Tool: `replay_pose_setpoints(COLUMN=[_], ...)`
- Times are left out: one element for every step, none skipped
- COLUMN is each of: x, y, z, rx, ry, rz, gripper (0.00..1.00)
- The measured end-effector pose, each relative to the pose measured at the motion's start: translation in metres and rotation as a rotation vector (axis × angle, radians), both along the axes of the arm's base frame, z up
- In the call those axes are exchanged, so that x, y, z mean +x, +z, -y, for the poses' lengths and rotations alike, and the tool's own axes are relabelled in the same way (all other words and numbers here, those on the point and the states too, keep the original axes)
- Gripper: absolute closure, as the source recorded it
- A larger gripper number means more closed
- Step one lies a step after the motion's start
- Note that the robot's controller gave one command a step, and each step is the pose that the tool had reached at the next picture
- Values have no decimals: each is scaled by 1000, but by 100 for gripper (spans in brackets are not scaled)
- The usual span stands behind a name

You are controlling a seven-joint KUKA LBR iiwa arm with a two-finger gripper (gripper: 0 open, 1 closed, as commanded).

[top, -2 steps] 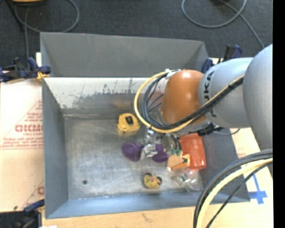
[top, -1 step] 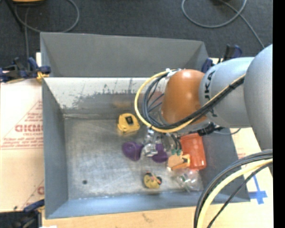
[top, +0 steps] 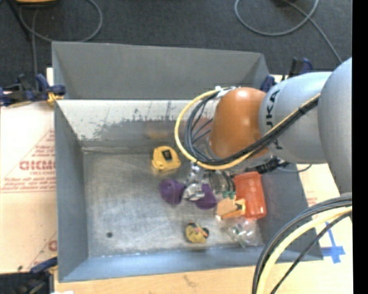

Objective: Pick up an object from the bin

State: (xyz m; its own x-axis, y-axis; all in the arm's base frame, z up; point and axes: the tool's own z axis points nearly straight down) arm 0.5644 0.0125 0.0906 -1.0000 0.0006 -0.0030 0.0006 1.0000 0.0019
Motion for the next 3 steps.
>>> replay_pose_setpoints(x=[0, 0, 1], y=[7, 18, 26], z=[0, 0, 0], rx=[0, 0, 0], ry=[0, -1, -1], rz=[1, -2, 1], gripper=[100, 100, 100])
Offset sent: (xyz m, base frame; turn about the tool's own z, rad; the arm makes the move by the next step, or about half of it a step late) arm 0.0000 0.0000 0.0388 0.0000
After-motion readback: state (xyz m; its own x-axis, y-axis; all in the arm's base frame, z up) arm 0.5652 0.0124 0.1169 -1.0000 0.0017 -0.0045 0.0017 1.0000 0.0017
